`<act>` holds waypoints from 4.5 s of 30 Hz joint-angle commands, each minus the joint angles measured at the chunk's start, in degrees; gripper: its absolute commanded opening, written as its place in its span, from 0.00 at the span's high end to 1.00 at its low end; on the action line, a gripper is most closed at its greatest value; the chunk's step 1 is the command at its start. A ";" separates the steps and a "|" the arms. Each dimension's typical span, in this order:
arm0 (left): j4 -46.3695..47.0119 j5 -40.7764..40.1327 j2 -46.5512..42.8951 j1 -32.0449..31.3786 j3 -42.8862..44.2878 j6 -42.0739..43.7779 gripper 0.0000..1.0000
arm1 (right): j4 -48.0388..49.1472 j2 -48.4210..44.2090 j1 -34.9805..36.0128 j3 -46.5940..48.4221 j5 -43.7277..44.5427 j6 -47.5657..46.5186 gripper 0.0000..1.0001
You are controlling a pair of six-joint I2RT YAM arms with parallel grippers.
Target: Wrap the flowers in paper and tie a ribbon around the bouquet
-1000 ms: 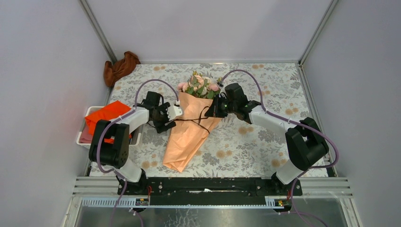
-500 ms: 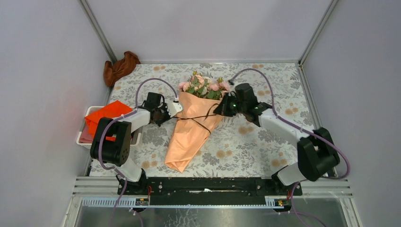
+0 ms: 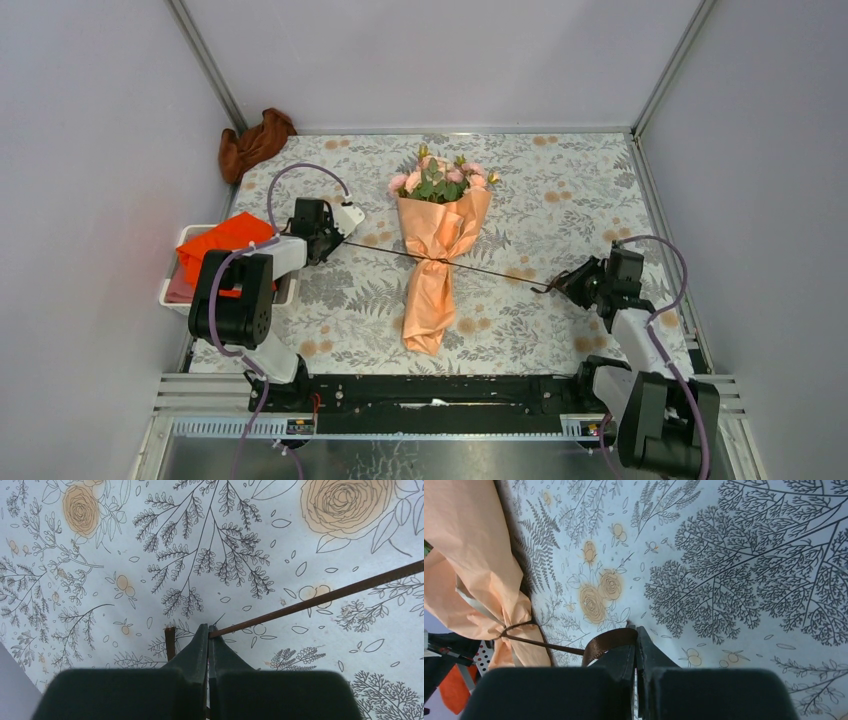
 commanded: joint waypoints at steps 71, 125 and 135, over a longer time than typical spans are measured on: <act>-56.93 30.14 -12.45 -24.99 44.41 -18.41 1.00 | 31.24 30.33 51.93 33.10 -4.90 -31.45 0.41; 9.96 9.48 -17.08 -28.64 1.59 -24.21 0.38 | 16.55 35.70 52.01 36.88 6.54 3.82 1.00; 14.10 34.66 -13.21 -21.09 -5.60 -15.39 0.32 | 14.45 36.14 52.01 38.95 9.00 3.39 1.00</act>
